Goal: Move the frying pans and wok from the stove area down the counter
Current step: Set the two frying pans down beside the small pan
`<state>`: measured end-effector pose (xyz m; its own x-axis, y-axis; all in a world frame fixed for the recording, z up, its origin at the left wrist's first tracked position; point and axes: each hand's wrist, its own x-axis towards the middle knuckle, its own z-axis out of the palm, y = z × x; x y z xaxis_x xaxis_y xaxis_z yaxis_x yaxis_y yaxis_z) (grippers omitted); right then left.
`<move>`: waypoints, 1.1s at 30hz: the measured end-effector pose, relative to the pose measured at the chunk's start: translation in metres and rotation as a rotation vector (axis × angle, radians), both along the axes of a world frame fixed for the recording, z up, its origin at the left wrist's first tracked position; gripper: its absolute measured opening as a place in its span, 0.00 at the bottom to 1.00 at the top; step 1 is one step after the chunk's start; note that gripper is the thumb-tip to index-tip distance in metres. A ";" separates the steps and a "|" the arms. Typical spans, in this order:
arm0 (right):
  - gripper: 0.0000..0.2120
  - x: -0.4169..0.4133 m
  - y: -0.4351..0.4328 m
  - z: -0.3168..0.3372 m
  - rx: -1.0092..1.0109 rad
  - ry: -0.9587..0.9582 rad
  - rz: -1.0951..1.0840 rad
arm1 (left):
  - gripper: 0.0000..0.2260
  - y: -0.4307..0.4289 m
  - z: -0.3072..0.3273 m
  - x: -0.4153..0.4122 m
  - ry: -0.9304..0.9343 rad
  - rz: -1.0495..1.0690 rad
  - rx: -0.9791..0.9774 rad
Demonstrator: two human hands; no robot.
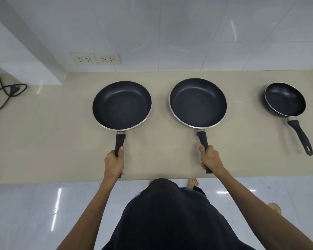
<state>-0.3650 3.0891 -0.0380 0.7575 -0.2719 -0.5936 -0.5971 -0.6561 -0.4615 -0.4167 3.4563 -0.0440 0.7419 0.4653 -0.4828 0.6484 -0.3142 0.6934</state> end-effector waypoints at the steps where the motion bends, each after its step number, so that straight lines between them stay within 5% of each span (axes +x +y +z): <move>1: 0.23 0.000 0.001 0.000 0.001 -0.001 -0.002 | 0.23 0.000 0.000 0.000 0.003 0.001 0.002; 33: 0.26 0.008 0.022 0.019 -0.144 0.013 0.010 | 0.21 0.012 -0.010 0.025 0.045 0.007 -0.055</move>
<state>-0.3574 3.1109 -0.0193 0.7530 -0.3469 -0.5591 -0.5953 -0.7211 -0.3544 -0.3917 3.4687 -0.0539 0.7154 0.4424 -0.5408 0.6816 -0.2718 0.6793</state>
